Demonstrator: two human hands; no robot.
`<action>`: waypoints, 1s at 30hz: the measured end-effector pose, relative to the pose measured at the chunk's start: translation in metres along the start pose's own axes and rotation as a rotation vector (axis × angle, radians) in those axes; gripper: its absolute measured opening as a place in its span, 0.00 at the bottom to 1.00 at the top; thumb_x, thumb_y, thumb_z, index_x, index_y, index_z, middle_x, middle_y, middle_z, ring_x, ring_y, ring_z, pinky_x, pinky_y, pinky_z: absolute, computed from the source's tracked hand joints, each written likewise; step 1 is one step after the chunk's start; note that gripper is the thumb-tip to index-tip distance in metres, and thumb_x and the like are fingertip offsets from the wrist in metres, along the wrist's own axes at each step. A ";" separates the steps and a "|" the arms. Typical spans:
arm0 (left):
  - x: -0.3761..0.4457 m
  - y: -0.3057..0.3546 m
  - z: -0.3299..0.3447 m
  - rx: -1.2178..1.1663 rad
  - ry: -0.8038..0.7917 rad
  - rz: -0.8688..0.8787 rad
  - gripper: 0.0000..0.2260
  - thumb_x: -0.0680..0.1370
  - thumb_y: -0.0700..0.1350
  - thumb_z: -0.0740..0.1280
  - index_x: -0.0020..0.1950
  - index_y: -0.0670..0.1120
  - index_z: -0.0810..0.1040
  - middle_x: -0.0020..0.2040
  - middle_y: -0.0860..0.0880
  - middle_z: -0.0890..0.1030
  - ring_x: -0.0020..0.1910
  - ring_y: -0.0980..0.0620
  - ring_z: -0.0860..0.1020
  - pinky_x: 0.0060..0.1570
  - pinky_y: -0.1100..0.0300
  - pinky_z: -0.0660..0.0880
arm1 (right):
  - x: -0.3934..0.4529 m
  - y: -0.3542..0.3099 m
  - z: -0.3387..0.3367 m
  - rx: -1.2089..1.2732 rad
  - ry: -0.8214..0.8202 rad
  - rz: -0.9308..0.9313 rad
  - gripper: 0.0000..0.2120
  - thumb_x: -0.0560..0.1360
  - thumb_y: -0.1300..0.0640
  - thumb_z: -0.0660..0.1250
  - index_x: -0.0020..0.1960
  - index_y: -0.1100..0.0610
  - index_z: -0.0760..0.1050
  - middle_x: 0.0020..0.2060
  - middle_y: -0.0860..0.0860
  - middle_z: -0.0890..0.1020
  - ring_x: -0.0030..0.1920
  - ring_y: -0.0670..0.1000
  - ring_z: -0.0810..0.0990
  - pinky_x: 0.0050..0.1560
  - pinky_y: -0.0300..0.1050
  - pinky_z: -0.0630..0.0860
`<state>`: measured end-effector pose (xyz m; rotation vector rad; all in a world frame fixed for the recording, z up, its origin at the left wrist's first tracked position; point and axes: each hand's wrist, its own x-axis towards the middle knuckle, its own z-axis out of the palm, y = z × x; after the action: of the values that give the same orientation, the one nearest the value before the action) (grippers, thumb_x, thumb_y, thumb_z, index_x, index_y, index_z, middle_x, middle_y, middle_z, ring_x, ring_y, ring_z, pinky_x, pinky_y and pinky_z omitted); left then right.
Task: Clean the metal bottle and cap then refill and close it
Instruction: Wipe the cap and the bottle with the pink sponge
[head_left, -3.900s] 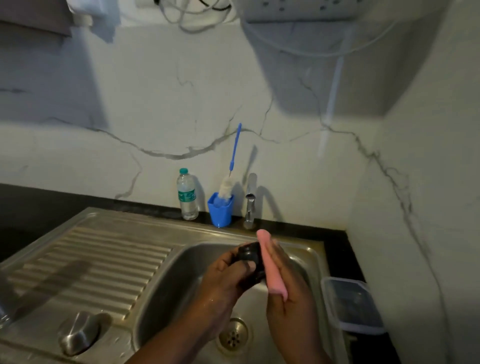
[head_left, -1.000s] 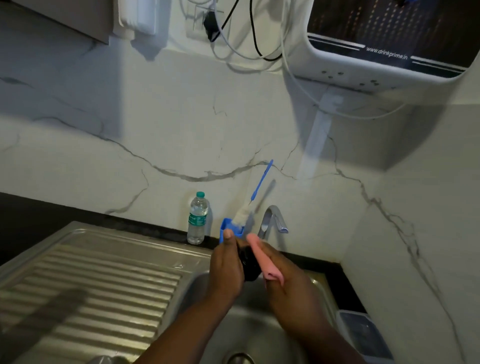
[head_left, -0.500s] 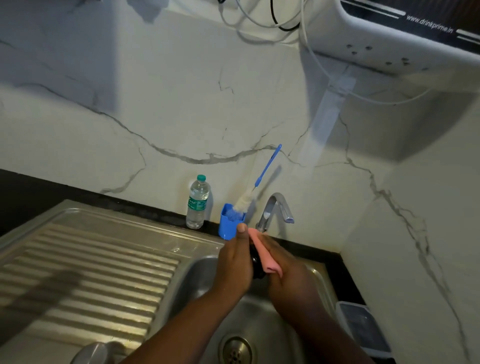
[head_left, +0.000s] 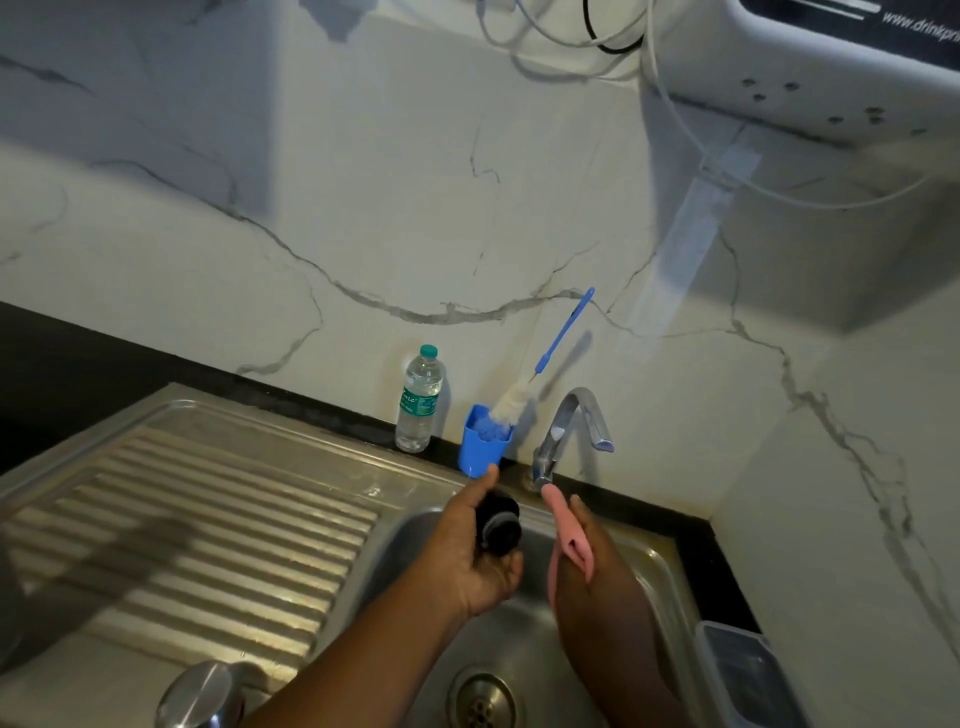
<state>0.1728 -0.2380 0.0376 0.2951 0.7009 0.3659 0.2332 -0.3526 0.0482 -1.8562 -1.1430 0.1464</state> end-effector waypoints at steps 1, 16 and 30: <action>0.002 -0.001 0.002 -0.030 -0.029 0.011 0.32 0.63 0.56 0.78 0.60 0.39 0.77 0.48 0.39 0.82 0.47 0.44 0.81 0.44 0.53 0.80 | -0.002 0.000 0.005 -0.009 0.020 -0.039 0.28 0.72 0.47 0.65 0.58 0.17 0.58 0.69 0.45 0.66 0.70 0.40 0.64 0.73 0.48 0.60; 0.004 0.003 0.001 -0.075 0.104 0.143 0.22 0.75 0.53 0.71 0.58 0.36 0.76 0.44 0.36 0.82 0.38 0.43 0.82 0.39 0.49 0.81 | 0.013 0.030 -0.009 -0.625 -0.308 -0.265 0.55 0.64 0.29 0.67 0.75 0.52 0.39 0.70 0.47 0.67 0.68 0.47 0.70 0.71 0.31 0.45; 0.002 0.007 -0.016 -0.094 0.145 0.095 0.22 0.79 0.54 0.66 0.56 0.34 0.76 0.41 0.33 0.82 0.37 0.40 0.82 0.33 0.47 0.81 | 0.023 0.014 -0.002 -0.635 -0.440 -0.392 0.35 0.79 0.55 0.58 0.76 0.60 0.40 0.73 0.47 0.46 0.74 0.45 0.48 0.71 0.37 0.36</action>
<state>0.1617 -0.2291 0.0271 0.2142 0.8106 0.5126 0.2563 -0.3382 0.0469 -2.1467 -2.0158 -0.0451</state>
